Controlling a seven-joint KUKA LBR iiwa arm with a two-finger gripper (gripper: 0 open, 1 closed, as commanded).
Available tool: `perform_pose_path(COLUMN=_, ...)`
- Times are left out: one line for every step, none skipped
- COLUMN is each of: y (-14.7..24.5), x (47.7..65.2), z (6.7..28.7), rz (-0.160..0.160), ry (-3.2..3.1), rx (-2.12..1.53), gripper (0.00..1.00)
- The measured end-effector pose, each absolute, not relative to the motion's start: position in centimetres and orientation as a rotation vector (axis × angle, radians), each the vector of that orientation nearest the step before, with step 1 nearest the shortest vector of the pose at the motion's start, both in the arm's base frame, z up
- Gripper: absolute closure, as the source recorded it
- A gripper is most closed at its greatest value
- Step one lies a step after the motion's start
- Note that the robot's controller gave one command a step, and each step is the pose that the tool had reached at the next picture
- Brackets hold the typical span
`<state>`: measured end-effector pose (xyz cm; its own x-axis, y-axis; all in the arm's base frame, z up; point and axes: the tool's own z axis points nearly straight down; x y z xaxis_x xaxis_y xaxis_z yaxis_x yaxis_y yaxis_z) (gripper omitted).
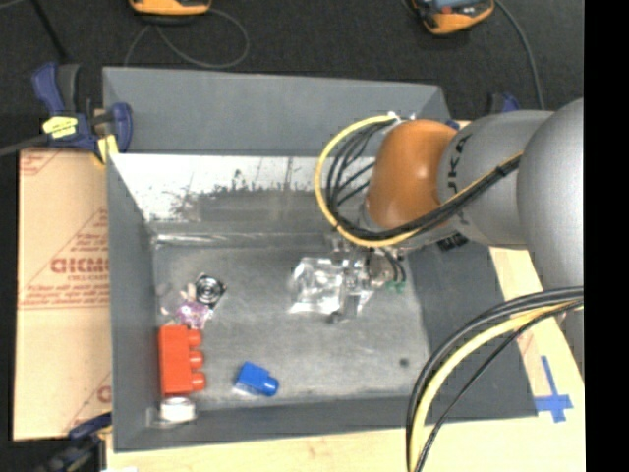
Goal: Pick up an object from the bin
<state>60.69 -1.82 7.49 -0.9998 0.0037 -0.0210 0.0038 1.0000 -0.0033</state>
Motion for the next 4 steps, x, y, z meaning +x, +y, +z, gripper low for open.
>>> perform_pose_path(y=-1.2, x=58.7, z=10.3, rz=0.002, ry=3.129, rx=0.185, gripper=0.0)
perform_pose_path(y=-1.9, x=58.2, z=10.7, rz=0.002, ry=3.11, rx=0.424, gripper=0.0)
perform_pose_path(y=-2.1, x=58.6, z=7.8, rz=0.011, ry=3.065, rx=0.525, gripper=0.0)
perform_pose_path(y=-1.2, x=58.5, z=7.9, rz=0.002, ry=3.036, rx=0.669, gripper=0.0)
